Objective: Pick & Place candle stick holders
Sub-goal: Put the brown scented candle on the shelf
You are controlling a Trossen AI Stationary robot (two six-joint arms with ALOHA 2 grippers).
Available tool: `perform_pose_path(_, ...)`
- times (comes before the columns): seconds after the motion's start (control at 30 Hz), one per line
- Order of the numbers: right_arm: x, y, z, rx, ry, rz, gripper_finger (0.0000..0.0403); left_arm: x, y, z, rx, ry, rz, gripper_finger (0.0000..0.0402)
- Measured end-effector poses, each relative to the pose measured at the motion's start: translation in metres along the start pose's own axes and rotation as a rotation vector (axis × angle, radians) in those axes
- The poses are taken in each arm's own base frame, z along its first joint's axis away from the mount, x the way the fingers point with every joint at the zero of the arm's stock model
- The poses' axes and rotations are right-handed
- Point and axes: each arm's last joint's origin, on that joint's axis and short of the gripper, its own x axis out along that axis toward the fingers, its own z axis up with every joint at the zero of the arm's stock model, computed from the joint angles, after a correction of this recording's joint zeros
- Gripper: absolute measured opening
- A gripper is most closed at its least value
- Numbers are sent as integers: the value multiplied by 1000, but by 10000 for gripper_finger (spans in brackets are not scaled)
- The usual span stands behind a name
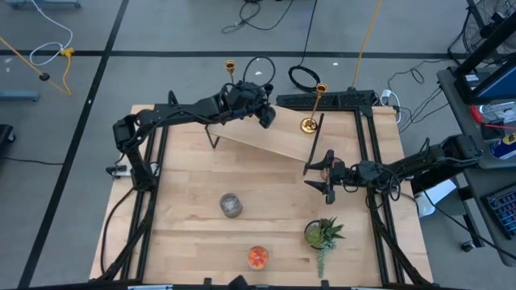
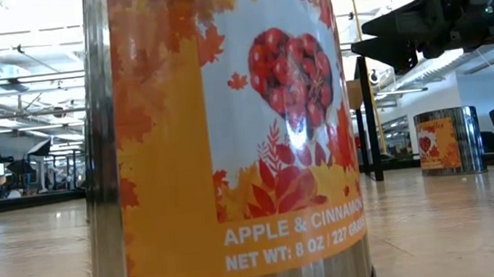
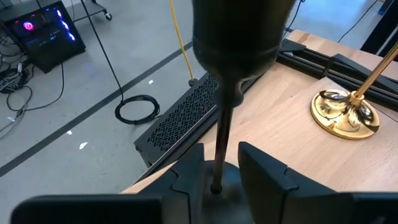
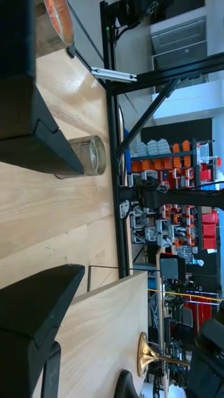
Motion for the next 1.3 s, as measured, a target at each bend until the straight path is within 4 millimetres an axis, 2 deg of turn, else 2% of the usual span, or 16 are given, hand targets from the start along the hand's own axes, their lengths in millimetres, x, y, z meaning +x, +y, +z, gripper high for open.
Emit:
perform_pose_path(0.2,0,0,0,0,0,0,242,-16,-4,6,37,-8,-17,121)
perform_pose_path(0.33,0,0,0,0,0,0,242,-25,-10,3,43,39,-27,122)
perform_pose_path(0.53,0,0,0,0,0,0,242,-36,-22,-10,97,166,-48,122)
perform_pose_path(0.7,0,0,0,0,2,0,242,-49,-42,-26,186,318,-153,122)
perform_pose_path(0.83,0,0,0,-1,4,0,242,-69,-63,-37,226,407,-221,122)
perform_pose_path(1.0,0,0,-1,-2,9,0,242,-105,-93,-51,318,489,-301,122)
perform_pose_path(1.3,0,0,-1,-3,15,0,242,-167,-139,-89,569,672,-412,122)
